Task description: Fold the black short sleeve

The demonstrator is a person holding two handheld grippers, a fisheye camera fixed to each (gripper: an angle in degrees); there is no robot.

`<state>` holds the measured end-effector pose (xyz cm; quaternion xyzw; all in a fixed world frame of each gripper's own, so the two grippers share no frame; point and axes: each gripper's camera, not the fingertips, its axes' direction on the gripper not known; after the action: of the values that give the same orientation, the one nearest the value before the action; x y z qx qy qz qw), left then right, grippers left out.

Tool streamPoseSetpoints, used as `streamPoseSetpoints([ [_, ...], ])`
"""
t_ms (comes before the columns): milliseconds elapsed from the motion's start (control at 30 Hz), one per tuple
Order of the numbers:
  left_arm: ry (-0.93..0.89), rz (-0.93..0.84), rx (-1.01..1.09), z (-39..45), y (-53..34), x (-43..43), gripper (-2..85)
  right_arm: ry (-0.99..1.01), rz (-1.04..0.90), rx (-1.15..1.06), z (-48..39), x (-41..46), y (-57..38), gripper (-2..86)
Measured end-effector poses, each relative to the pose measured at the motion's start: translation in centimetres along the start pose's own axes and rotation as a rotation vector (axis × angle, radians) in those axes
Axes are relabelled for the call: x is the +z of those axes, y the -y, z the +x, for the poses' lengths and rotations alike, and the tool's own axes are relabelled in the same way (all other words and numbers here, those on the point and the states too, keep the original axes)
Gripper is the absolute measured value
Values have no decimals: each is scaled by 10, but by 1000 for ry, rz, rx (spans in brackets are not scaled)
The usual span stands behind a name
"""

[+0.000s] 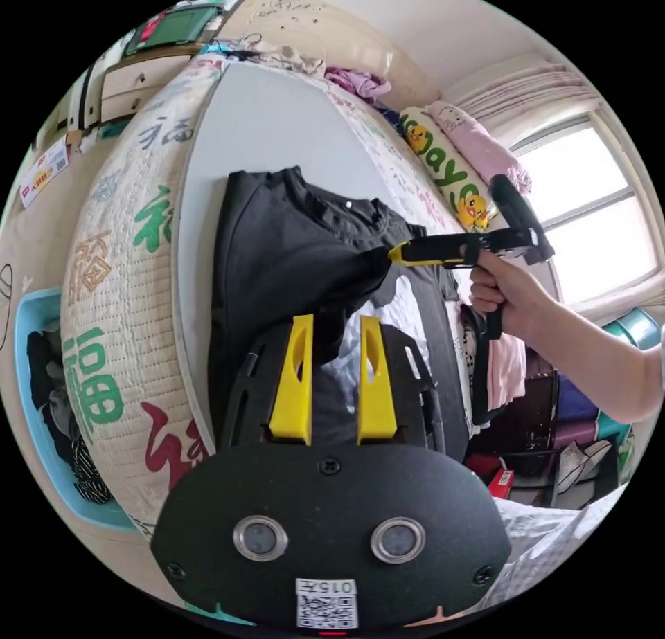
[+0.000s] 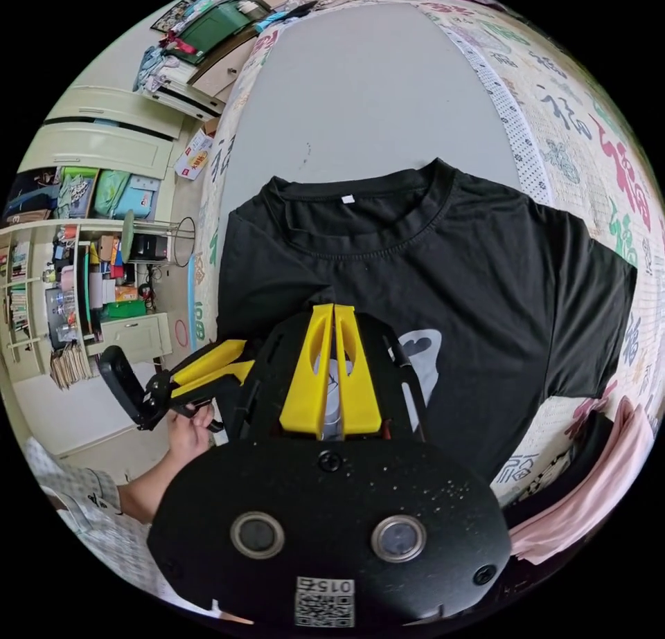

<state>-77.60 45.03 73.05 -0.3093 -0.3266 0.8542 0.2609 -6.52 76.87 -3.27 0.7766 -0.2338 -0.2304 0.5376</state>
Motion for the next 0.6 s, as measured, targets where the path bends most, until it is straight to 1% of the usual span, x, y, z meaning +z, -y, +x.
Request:
streamPoseSetpoints([
  [33, -6, -15, -11, -1, -6, 8, 39, -7, 2, -11, 0, -3, -2, -5],
  [67, -10, -16, -17, -1, -9, 10, 32, -10, 4, -16, -1, -5, -2, -5],
  [167, -8, 70, -74, -6, -34, 2, 8, 28, 48, -48, -11, -24, -5, -5],
  [233, -49, 191, -193, -23, -65, -19, 2, 101, 125, -125, -38, -43, -1, -4],
  [267, -61, 227, -233, -30, -75, -25, 1, 116, 136, -151, -47, -46, 2, -5],
  [300, -83, 298, -322, -43, -96, -36, -1, 145, 143, -213, -70, -47, 10, -5],
  [333, -102, 364, -413, -58, -118, -47, -2, 172, 129, -283, -96, -44, 20, -5],
  [367, -111, 393, -454, -65, -128, -51, -2, 182, 119, -317, -109, -40, 25, -5],
  [433, -125, 493, -604, -90, -171, -60, -3, 186, 65, -448, -167, -13, 41, -5],
  [467, -121, 516, -639, -96, -181, -60, -3, 172, 48, -478, -181, -4, 44, -5],
  [533, -90, 562, -763, -115, -217, -56, -3, 128, -49, -573, -233, 40, 51, -6],
  [600, -65, 588, -837, -127, -240, -51, -3, 92, -115, -618, -262, 70, 51, -6],
])
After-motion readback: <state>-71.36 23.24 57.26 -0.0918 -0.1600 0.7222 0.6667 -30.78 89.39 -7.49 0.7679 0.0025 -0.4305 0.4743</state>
